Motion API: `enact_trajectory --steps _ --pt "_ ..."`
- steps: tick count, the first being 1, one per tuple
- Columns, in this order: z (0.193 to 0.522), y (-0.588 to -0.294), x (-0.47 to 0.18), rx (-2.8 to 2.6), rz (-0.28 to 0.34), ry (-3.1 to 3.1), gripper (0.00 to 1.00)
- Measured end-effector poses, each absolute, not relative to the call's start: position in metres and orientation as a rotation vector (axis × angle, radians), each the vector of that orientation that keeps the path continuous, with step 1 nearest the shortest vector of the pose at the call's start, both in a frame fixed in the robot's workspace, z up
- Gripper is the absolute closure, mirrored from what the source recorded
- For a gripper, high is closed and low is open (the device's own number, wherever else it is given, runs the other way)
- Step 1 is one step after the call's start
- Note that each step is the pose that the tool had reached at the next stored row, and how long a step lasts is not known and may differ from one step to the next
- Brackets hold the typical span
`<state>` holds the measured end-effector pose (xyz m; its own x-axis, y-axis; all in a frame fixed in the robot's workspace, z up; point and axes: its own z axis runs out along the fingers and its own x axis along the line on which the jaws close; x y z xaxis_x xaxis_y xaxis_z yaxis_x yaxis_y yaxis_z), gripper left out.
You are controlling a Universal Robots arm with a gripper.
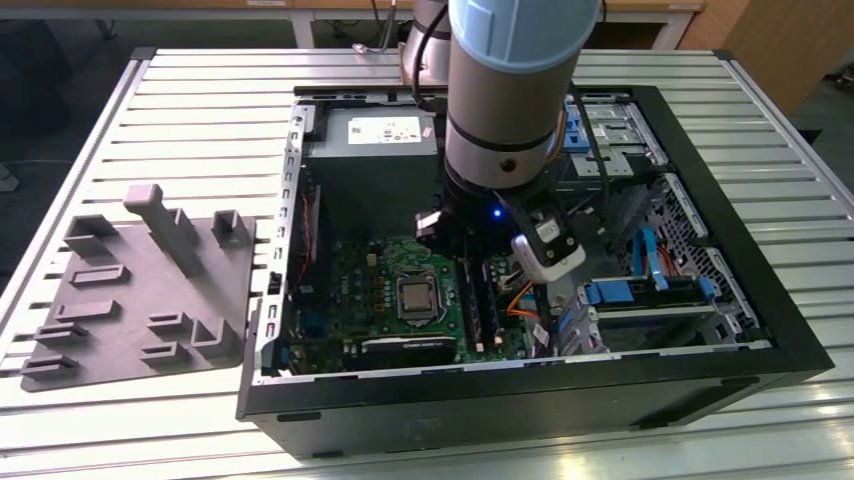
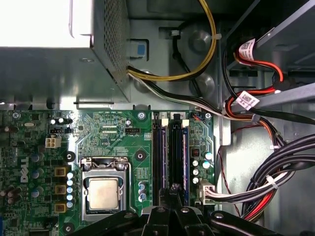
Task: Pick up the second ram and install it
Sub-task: 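Press down the second ram until it locks into place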
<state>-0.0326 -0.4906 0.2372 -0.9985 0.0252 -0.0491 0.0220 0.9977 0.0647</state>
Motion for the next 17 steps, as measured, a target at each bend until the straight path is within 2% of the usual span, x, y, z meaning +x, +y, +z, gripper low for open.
enact_trajectory --steps 17 --pt "0.2372 -0.4967 -0.0326 0.036 0.099 3.090 0.89"
